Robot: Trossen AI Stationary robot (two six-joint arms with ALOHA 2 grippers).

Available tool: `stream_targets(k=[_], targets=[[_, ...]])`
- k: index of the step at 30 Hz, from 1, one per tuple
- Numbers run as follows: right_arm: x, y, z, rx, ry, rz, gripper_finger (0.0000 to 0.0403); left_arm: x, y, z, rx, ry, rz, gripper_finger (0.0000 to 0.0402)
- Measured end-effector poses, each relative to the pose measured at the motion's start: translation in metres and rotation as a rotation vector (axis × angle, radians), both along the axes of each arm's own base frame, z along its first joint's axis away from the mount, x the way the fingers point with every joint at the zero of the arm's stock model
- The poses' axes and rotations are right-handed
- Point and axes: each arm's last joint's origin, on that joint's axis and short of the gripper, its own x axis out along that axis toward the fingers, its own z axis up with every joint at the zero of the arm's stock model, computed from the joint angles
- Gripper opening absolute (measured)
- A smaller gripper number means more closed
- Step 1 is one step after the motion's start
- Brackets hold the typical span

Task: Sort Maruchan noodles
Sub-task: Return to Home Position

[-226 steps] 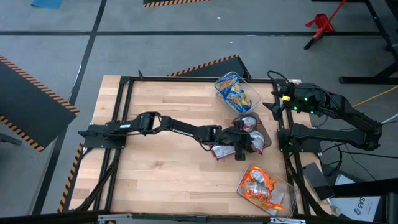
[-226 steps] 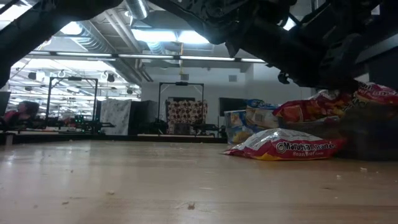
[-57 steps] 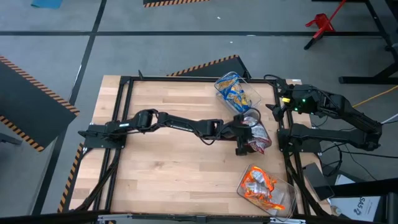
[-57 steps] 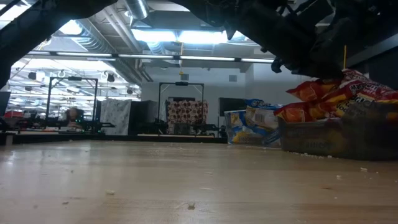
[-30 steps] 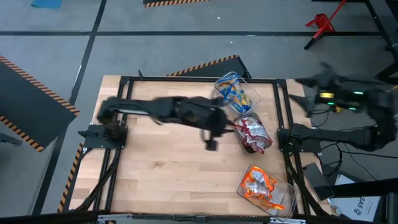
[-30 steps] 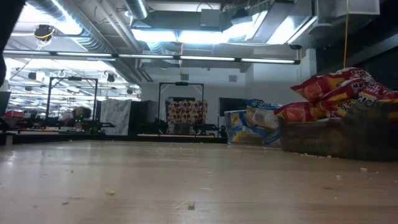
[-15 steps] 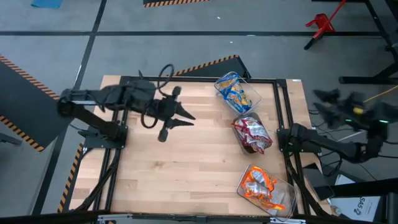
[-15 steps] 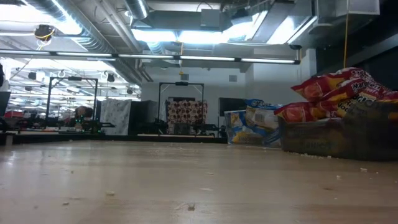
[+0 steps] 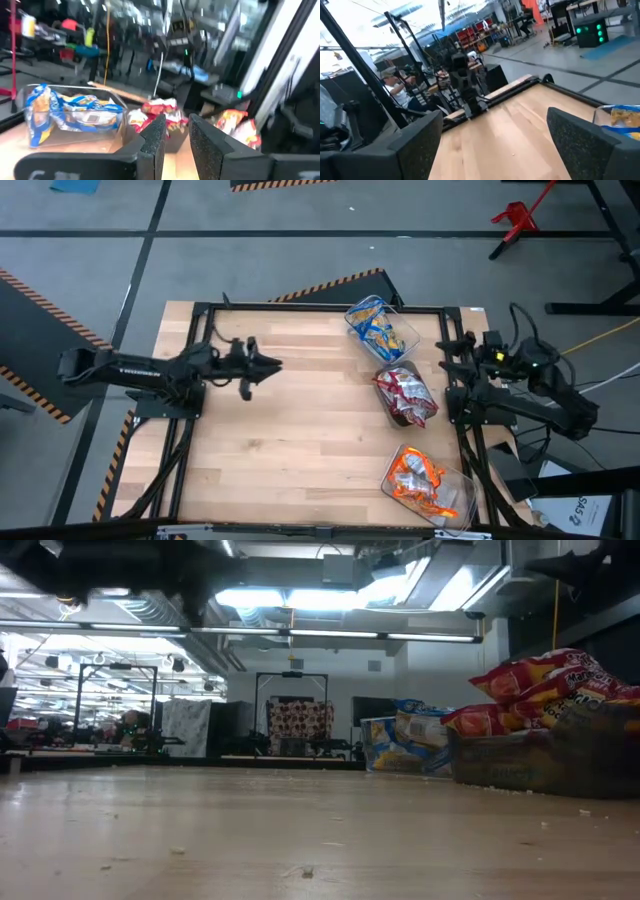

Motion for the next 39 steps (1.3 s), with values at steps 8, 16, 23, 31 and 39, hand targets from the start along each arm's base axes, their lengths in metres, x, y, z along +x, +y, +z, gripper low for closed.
stream_targets(k=[8,16,23,31,39], targets=[[0.003,0.0,-0.031,0.008,-0.002,0.029,0.0344,-0.048,0.002,-0.054,-0.121,-0.144,0.055,0.0078],[0.027,-0.007,-0.065,0.018,-0.029,0.108,0.0344,-0.052,0.007,-0.062,-0.147,-0.065,0.078,0.0078],[0.034,-0.008,-0.08,-0.012,-0.009,0.151,0.0344,-0.058,0.022,-0.076,-0.178,0.07,0.207,0.0078],[0.046,-0.012,-0.119,-0.068,0.09,0.167,0.0344,-0.063,0.032,-0.081,-0.182,0.127,0.281,0.0078],[0.049,-0.012,-0.125,-0.165,0.032,0.19,0.0344,-0.061,0.028,-0.077,-0.048,0.117,0.248,0.0078]])
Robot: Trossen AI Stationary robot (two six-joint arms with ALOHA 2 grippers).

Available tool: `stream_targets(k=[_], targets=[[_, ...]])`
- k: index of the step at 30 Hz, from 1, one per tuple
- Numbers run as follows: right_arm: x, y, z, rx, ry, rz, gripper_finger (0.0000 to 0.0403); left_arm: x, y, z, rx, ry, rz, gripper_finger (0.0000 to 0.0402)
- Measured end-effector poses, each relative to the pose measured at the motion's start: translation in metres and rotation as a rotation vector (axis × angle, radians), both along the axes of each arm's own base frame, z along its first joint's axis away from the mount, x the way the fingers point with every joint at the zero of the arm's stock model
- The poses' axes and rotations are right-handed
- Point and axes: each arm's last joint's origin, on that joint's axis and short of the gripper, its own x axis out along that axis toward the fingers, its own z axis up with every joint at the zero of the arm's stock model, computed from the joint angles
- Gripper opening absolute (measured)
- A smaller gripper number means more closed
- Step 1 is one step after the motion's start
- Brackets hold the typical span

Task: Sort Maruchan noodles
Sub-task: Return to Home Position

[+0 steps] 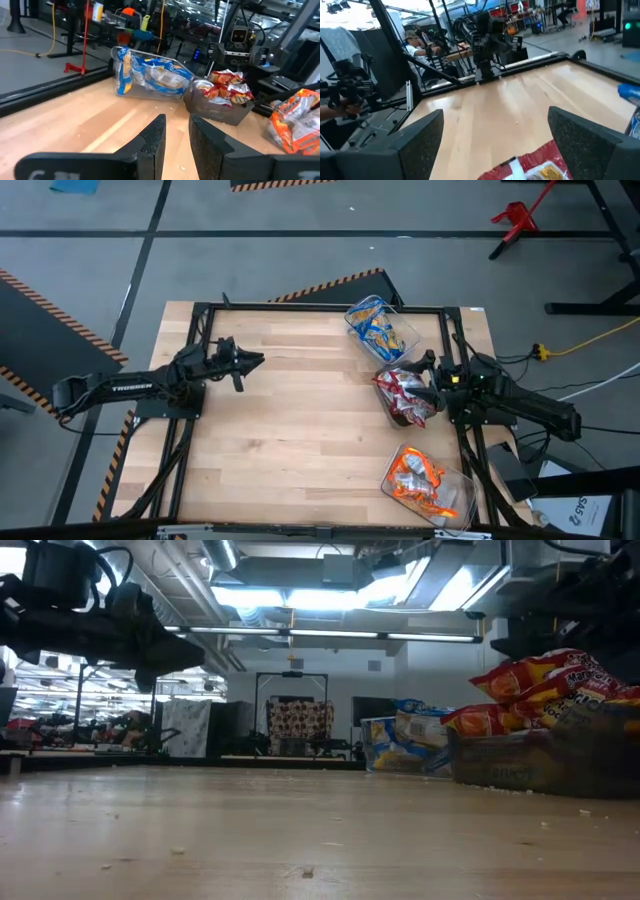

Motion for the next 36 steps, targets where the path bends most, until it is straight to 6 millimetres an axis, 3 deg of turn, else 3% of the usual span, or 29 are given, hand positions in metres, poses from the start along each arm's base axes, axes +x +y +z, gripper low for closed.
stream_targets(k=[9,36], targets=[[0.0,-0.0006,-0.0027,0.125,0.036,-0.021,0.0344,0.001,-0.0026,-0.0018,-0.021,0.012,-0.02,0.0078],[0.0001,-0.0008,-0.0031,0.128,0.039,-0.027,0.0344,0.001,-0.0025,-0.0017,-0.022,0.011,-0.018,0.0078]])
